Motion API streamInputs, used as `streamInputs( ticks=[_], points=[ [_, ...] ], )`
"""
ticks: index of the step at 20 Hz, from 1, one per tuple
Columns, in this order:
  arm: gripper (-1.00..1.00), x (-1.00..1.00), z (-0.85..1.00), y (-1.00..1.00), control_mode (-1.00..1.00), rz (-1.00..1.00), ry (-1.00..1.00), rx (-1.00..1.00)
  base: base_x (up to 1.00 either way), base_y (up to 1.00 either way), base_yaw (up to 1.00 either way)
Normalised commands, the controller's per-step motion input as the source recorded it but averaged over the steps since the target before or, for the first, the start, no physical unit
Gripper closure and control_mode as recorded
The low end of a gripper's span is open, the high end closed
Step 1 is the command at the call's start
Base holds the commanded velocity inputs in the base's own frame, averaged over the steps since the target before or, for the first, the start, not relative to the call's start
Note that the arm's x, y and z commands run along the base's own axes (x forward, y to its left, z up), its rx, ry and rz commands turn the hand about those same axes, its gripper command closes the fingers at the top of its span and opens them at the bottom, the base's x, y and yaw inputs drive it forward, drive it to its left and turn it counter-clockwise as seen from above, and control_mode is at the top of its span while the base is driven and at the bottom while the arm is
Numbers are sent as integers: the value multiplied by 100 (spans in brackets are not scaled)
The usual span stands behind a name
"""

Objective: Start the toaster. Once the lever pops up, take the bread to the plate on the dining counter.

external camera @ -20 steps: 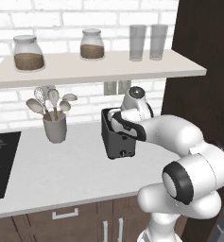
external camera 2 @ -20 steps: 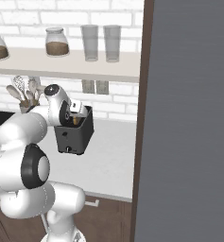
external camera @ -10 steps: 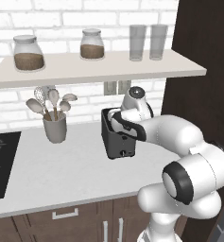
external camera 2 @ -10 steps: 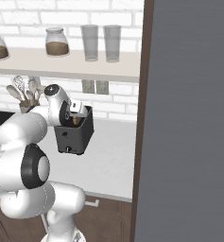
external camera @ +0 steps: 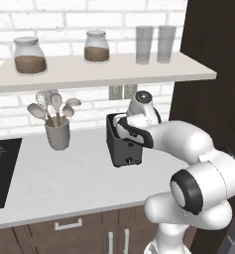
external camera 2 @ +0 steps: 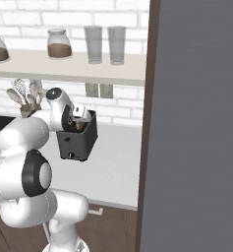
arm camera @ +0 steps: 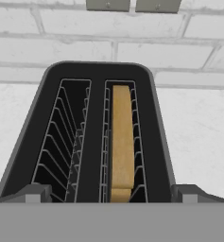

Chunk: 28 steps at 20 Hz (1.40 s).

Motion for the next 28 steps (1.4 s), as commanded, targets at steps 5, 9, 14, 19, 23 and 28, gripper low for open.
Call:
streamInputs(
  ticks=[5, 9, 14, 19, 23, 28],
  points=[
    [-100, 1, 0, 0, -100, 0, 0, 0, 0, 0, 0],
    [-100, 1, 0, 0, -100, 0, 0, 0, 0, 0, 0],
    [-100, 2, -3, 0, -100, 0, 0, 0, 0, 0, 0],
    [-100, 5, -9, 0, -100, 0, 0, 0, 0, 0, 0],
    [-100, 5, -10, 0, -100, 0, -2, 0, 0, 0, 0],
    [-100, 8, -9, 0, -100, 0, -4, 0, 0, 0, 0]
  ],
)
